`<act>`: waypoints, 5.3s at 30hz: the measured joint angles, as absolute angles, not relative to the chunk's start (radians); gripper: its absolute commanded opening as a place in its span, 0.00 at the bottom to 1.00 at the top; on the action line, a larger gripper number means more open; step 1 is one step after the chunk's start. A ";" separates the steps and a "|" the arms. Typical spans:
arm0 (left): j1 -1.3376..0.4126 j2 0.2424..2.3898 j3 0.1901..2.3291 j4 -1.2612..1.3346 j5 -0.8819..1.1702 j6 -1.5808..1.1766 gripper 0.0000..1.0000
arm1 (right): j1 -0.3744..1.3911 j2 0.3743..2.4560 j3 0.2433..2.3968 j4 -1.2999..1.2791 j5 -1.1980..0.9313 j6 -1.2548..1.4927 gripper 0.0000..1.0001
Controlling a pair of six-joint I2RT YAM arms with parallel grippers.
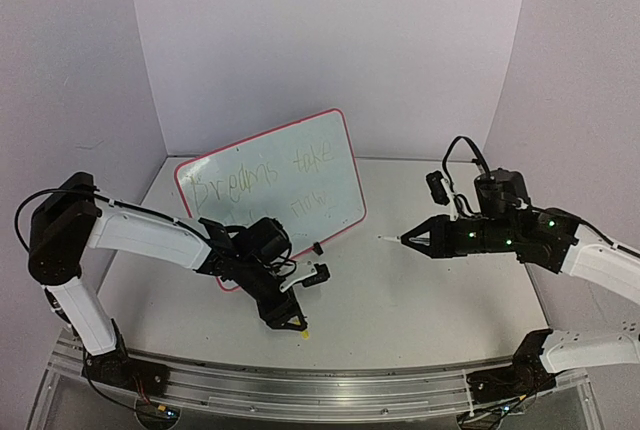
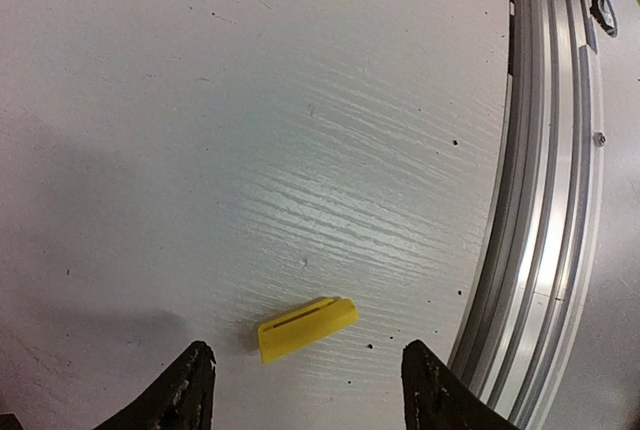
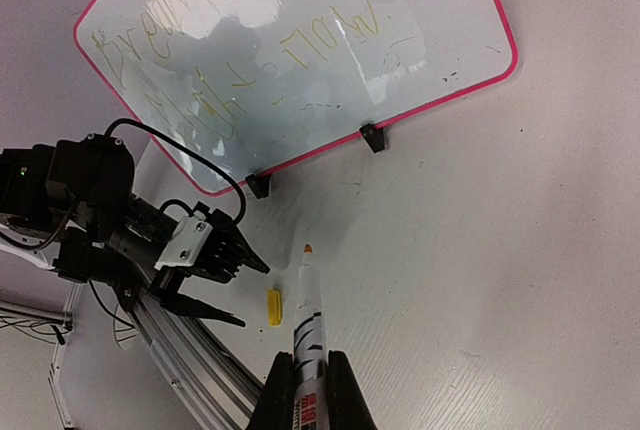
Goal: Write a sentence on the whiteboard
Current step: Pick up the pen cap from the center of the board, then insert the whiteboard marker without the cap into the pen cap.
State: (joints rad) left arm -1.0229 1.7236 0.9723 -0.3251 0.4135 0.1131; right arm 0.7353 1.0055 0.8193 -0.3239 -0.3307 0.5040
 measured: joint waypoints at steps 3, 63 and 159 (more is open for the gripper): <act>-1.023 1.732 0.972 -0.301 0.414 0.122 0.63 | 0.735 1.002 0.815 -0.326 -0.330 0.506 0.00; -1.273 1.725 0.879 -0.257 0.104 0.026 0.25 | 0.735 1.001 0.805 -0.331 -0.299 0.505 0.00; -1.303 1.433 0.671 0.050 0.181 -0.184 0.00 | 0.822 1.562 0.885 -0.247 -1.042 0.469 0.00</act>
State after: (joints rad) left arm -1.3025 1.4334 0.6708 0.0502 0.1814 -0.1844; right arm 0.8218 1.5616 0.8855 -0.2470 -1.0420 0.4687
